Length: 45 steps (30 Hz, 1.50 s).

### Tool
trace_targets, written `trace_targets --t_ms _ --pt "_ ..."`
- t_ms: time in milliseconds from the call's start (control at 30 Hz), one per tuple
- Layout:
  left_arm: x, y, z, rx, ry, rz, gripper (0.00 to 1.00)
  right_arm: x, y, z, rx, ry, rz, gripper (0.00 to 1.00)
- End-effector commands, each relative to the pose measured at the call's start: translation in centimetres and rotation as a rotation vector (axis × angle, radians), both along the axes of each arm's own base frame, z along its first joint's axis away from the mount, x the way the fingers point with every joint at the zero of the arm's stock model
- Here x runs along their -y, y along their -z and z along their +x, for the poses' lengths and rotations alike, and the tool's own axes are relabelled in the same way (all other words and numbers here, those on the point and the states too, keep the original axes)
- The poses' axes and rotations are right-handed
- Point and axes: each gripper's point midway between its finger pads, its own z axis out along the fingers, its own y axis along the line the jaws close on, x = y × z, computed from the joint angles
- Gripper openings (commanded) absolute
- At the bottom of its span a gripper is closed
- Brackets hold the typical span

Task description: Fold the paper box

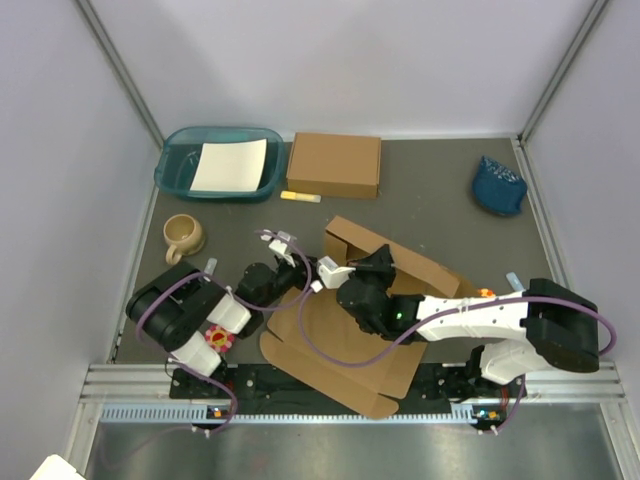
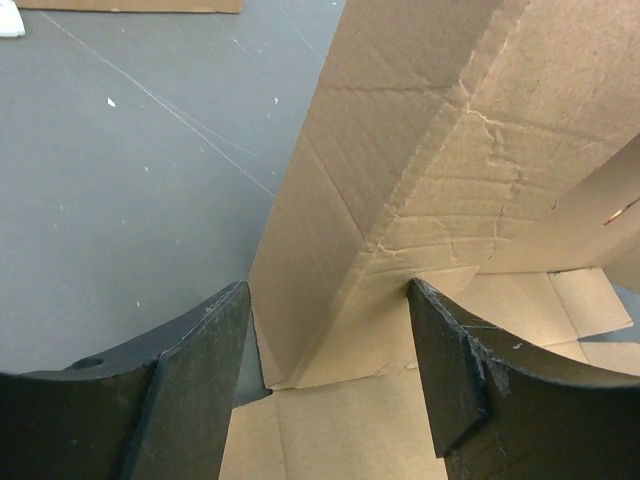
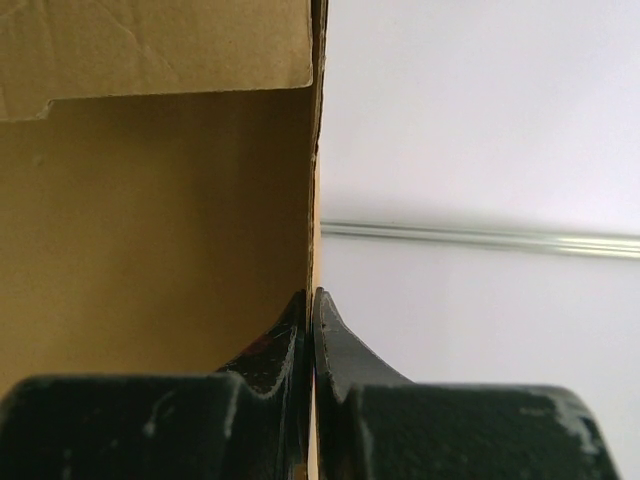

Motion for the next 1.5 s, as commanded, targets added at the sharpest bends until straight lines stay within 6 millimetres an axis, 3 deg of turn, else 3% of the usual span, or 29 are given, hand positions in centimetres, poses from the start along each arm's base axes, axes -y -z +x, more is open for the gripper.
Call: trace_targets --t_ms 0,367,1033,1467 --pt "1.3 -9.9 1.9 0.327 -0.008 -0.215 0.71 -2.5 3.6 -1.0 -0.117 -0.118 0.007 0.00" --pt "0.8 -11.9 4.3 0.412 -0.107 -0.215 0.69 -2.6 3.9 -1.3 -0.129 -0.127 0.006 0.00" --pt "-0.5 -15.8 2.8 0.537 -0.079 -0.234 0.75 -2.4 4.4 -1.3 -0.133 -0.125 -0.016 0.00" --pt "3.4 -13.9 3.5 0.530 0.112 -0.196 0.74 -2.3 4.7 -1.3 -0.137 -0.117 -0.043 0.00"
